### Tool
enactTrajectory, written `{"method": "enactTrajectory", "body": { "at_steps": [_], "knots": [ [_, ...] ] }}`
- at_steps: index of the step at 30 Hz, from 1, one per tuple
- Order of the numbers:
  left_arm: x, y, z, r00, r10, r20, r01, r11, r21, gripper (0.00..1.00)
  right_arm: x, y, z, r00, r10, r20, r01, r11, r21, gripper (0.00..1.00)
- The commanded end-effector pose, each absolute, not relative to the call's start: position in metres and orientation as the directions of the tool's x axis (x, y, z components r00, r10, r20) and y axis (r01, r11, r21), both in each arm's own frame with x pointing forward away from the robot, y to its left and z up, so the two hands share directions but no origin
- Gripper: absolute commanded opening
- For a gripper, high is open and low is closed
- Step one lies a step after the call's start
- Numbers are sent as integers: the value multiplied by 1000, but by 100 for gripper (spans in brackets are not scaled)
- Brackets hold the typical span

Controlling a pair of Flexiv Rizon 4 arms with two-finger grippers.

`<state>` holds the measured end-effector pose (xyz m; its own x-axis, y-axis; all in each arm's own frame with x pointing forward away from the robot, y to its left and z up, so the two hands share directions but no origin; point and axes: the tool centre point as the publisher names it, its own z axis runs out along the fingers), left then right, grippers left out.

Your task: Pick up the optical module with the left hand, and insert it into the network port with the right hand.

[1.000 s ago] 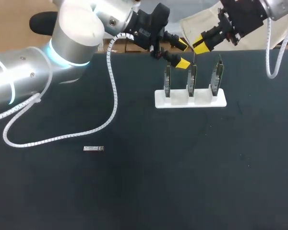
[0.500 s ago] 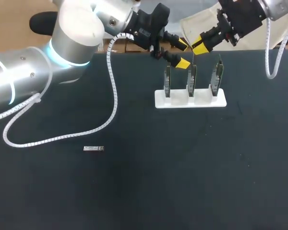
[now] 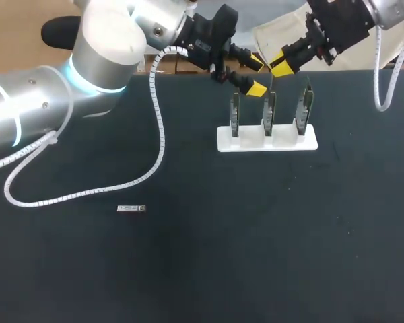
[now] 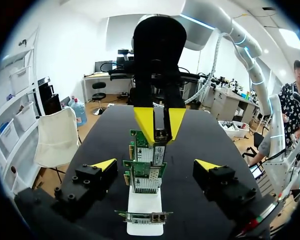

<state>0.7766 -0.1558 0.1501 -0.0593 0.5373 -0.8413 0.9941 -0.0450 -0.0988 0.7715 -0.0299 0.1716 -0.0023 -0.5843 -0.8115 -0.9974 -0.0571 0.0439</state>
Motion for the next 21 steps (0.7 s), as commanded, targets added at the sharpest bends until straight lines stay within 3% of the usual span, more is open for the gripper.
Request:
{"method": "enactTrajectory", "body": {
  "at_steps": [1, 21],
  "knots": [
    [779, -156, 150, -59, 540, -840, 994, -48, -100, 100, 768, -31, 167, 0, -590, -807, -998, -49, 36, 0],
    [779, -156, 150, -59, 540, -840, 994, -48, -100, 100, 769, -31, 174, 52, -598, -800, -998, -61, -19, 0]
  ]
}}
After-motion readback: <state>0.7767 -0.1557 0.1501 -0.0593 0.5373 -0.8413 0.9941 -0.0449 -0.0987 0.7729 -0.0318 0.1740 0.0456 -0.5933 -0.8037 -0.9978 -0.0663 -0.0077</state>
